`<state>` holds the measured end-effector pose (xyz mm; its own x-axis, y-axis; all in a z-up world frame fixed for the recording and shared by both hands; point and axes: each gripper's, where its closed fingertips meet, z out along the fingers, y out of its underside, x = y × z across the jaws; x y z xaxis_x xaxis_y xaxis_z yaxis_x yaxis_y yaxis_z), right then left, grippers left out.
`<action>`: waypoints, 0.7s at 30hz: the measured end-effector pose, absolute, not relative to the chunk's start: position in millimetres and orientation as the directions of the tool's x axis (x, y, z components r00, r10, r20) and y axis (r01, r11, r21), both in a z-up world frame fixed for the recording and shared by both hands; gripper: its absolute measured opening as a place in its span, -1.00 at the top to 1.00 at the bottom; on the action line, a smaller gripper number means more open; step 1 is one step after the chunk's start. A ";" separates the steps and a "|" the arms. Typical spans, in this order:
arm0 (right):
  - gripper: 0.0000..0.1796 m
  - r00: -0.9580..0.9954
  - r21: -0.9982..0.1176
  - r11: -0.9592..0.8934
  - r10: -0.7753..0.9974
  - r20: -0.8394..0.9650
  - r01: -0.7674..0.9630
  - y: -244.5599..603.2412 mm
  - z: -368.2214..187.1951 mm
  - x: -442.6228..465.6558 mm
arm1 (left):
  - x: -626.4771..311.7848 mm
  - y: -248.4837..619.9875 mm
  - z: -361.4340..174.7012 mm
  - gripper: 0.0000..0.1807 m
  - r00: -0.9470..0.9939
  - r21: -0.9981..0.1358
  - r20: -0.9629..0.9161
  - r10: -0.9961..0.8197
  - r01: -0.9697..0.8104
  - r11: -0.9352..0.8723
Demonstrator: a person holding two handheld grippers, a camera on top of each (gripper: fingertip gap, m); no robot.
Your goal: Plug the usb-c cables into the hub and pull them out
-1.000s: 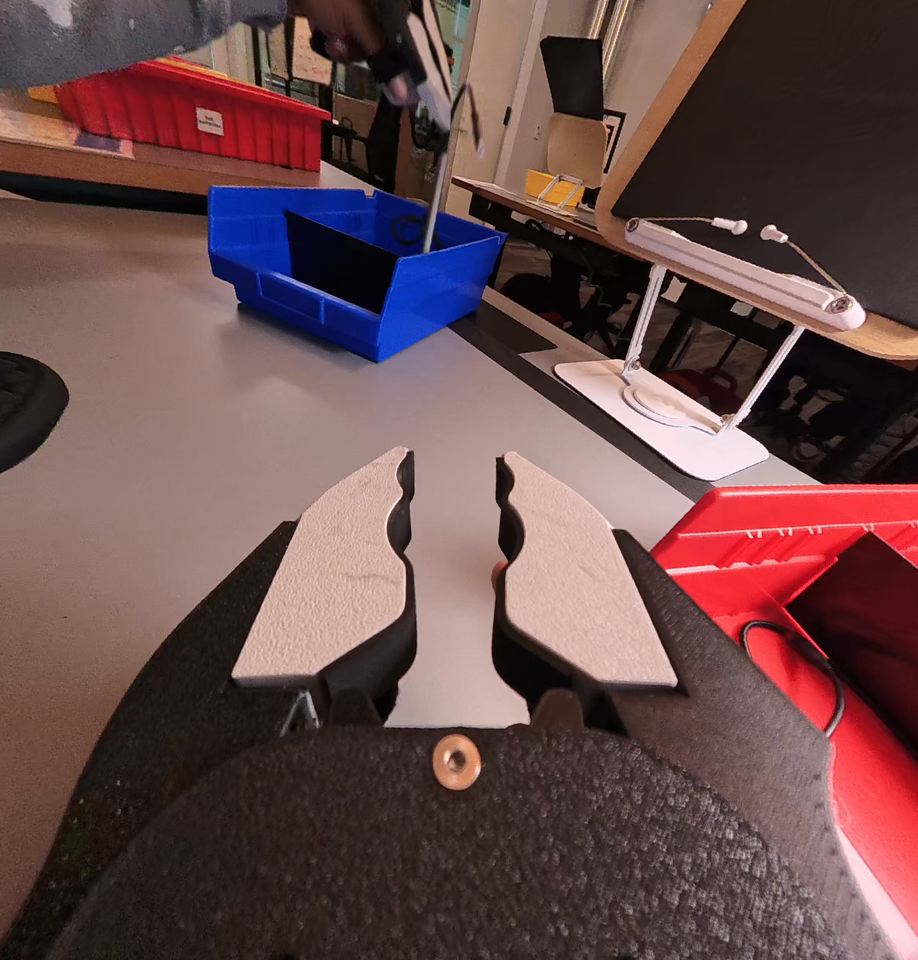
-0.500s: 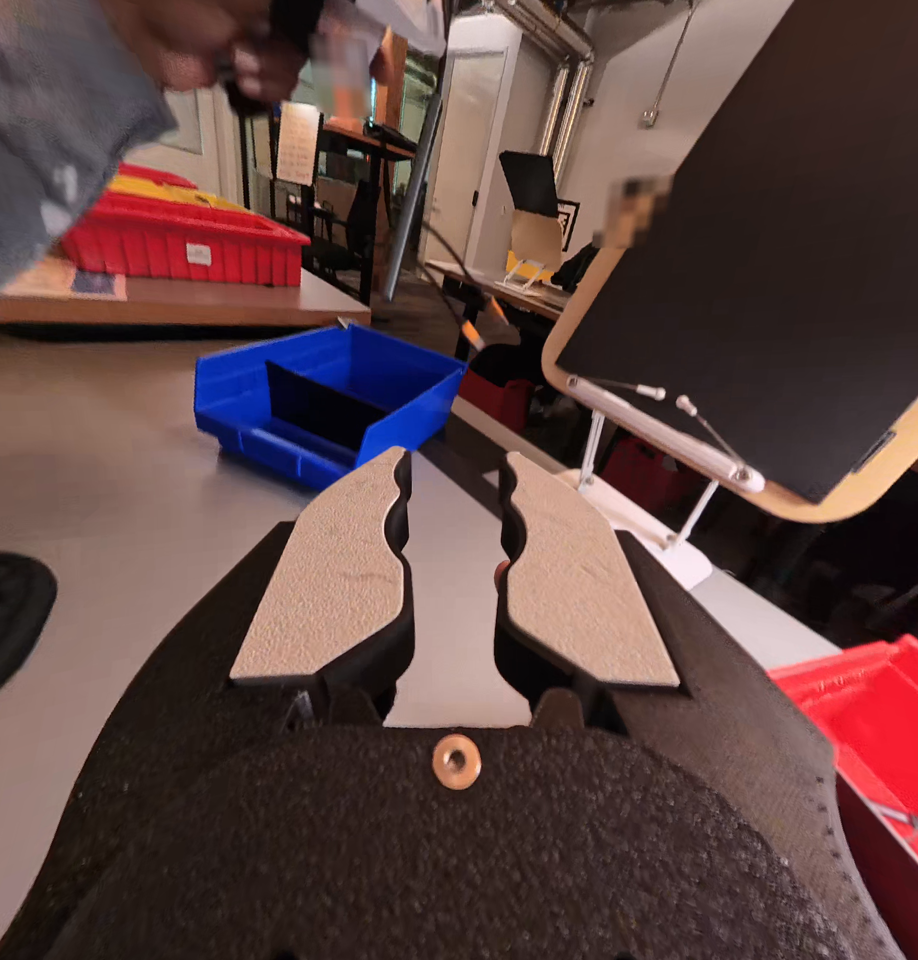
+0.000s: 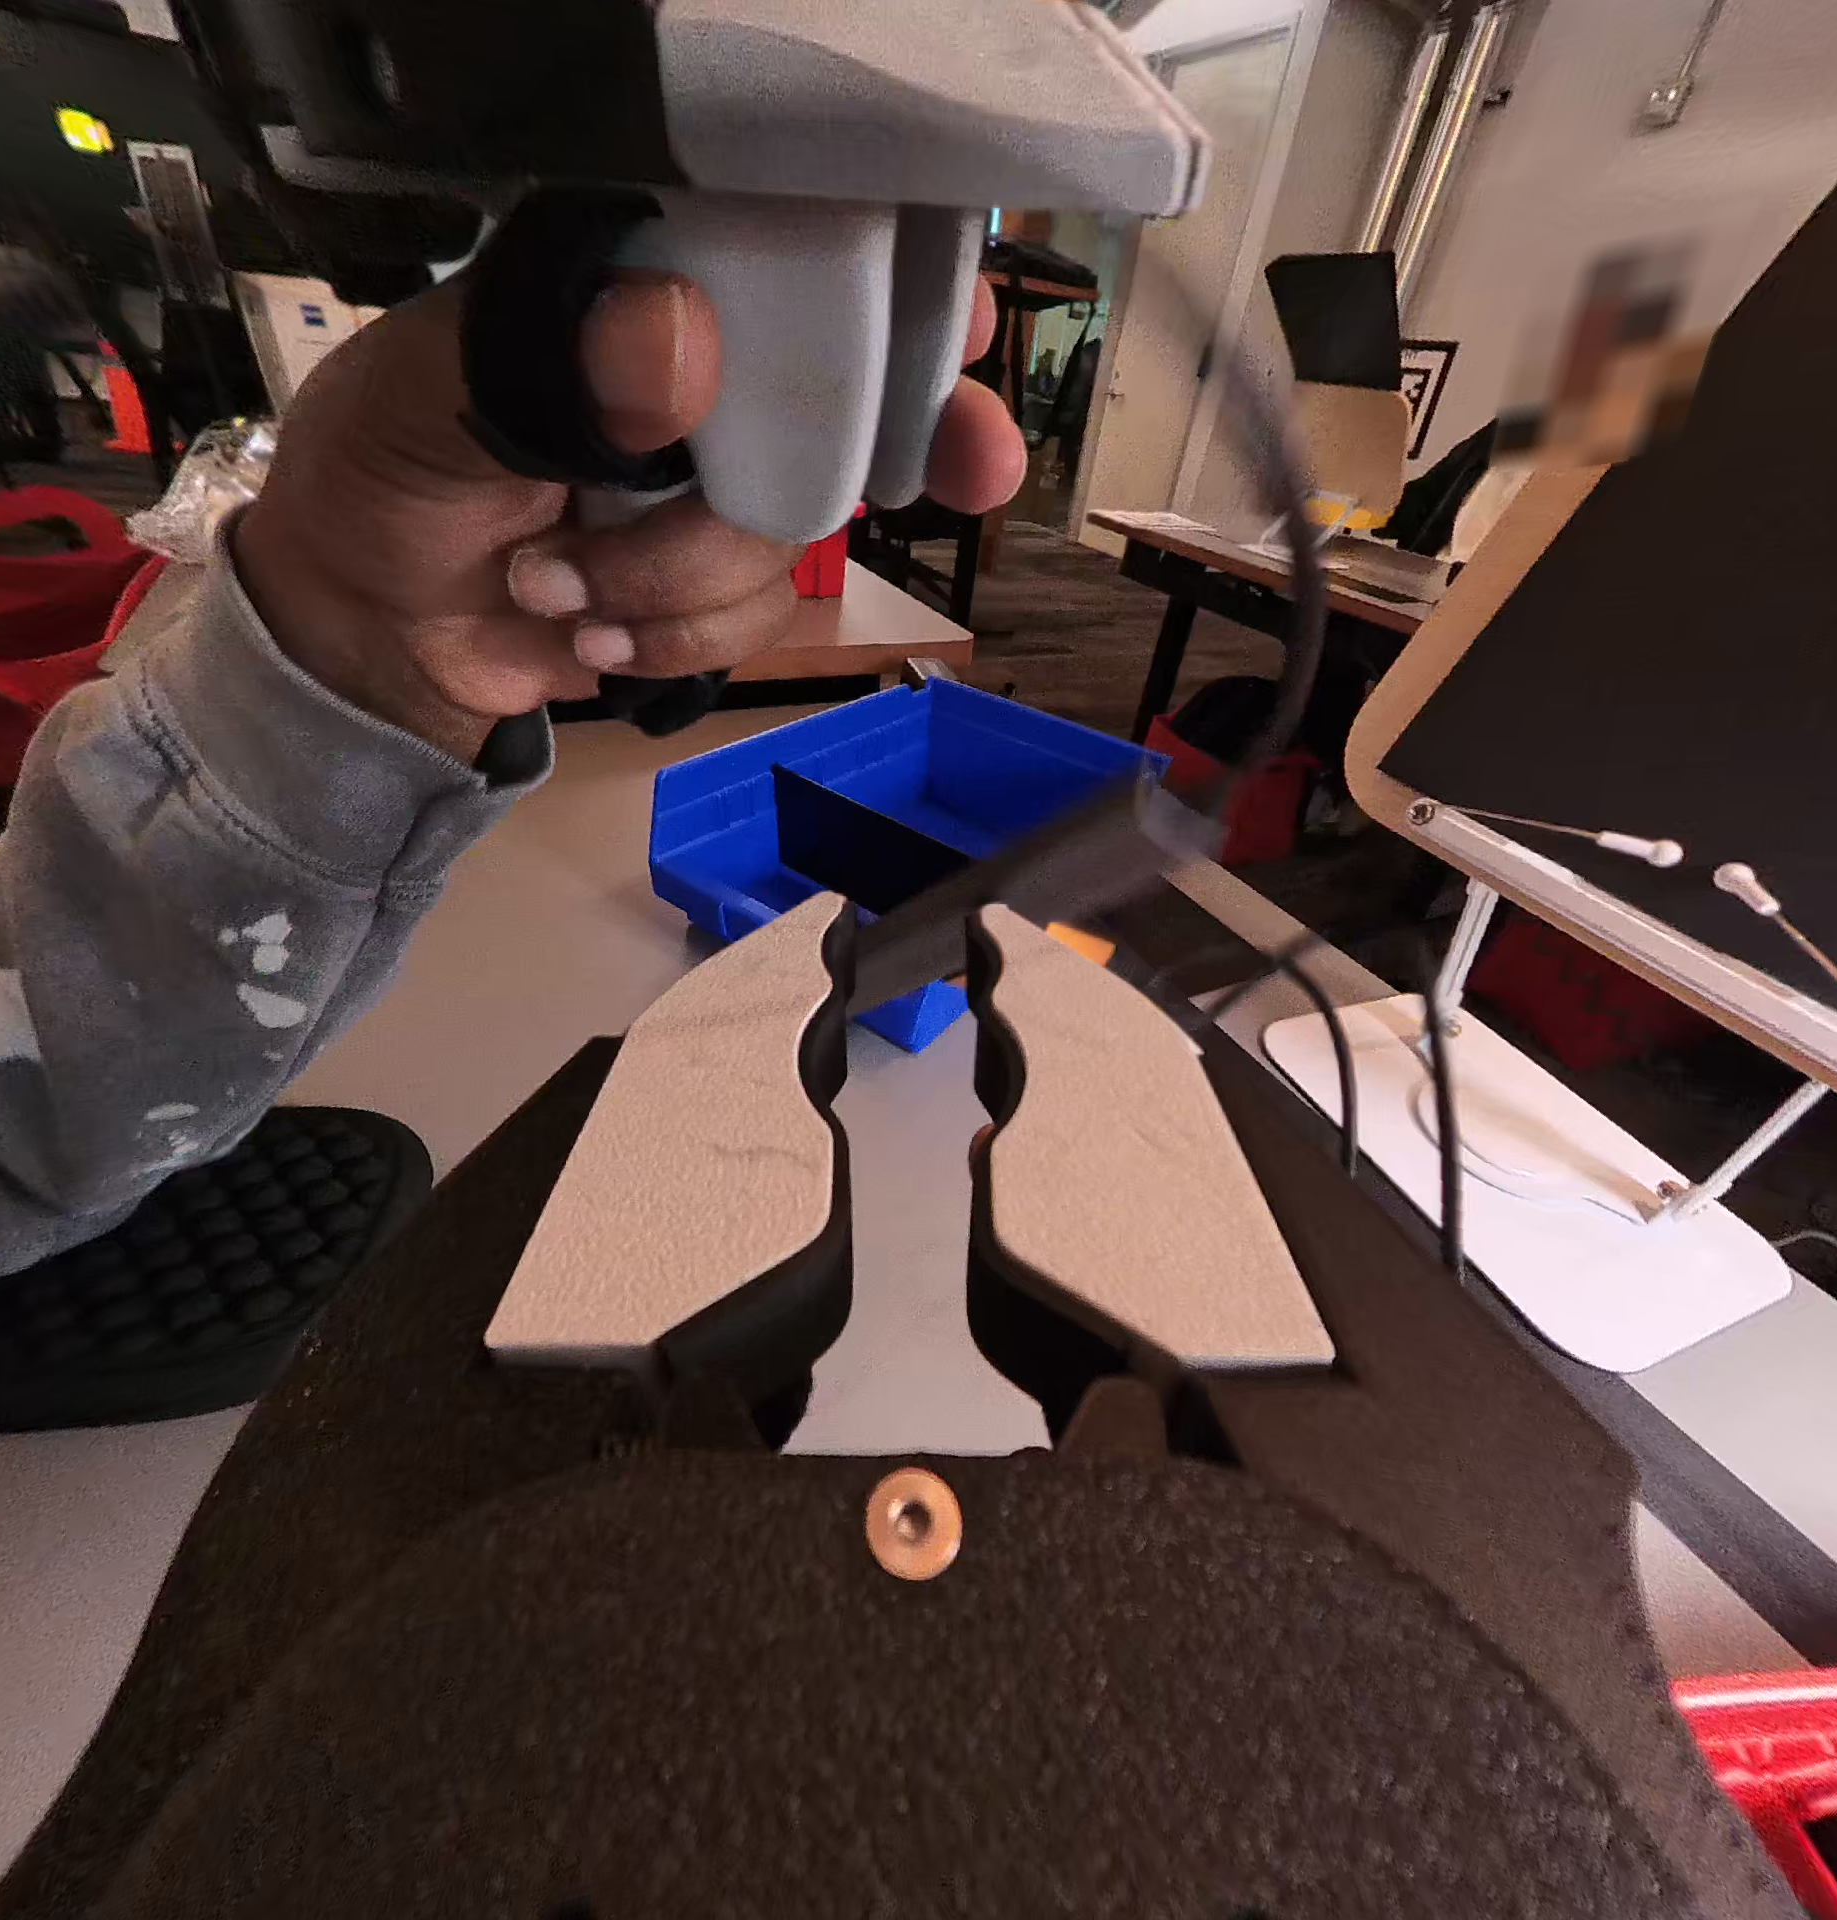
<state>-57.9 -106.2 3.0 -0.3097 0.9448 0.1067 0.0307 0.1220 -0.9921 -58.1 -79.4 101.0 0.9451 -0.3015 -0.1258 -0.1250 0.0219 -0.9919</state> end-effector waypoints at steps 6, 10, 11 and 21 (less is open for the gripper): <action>0.81 -0.231 -0.994 0.088 0.970 0.072 0.060 -89.4 -7.8 -69.6 | -56.1 -80.3 90.4 1.00 0.941 -0.995 -0.099 -0.322 -0.091 0.040; 0.93 -0.184 -0.994 0.106 0.978 0.098 0.036 -73.6 -3.9 -66.6 | -73.3 -84.1 82.9 1.00 0.950 -0.997 -0.079 -0.301 -0.074 0.029; 0.96 -0.176 -0.993 0.111 0.979 0.103 0.034 -70.8 -4.1 -66.4 | -77.7 -84.2 80.8 1.00 0.952 -0.998 -0.070 -0.298 -0.067 0.022; 0.87 -0.104 -0.993 0.111 0.989 0.106 0.036 -39.7 -4.6 -63.8 | -113.3 -60.8 4.9 0.97 0.965 -0.946 -0.088 -0.246 -0.158 -0.283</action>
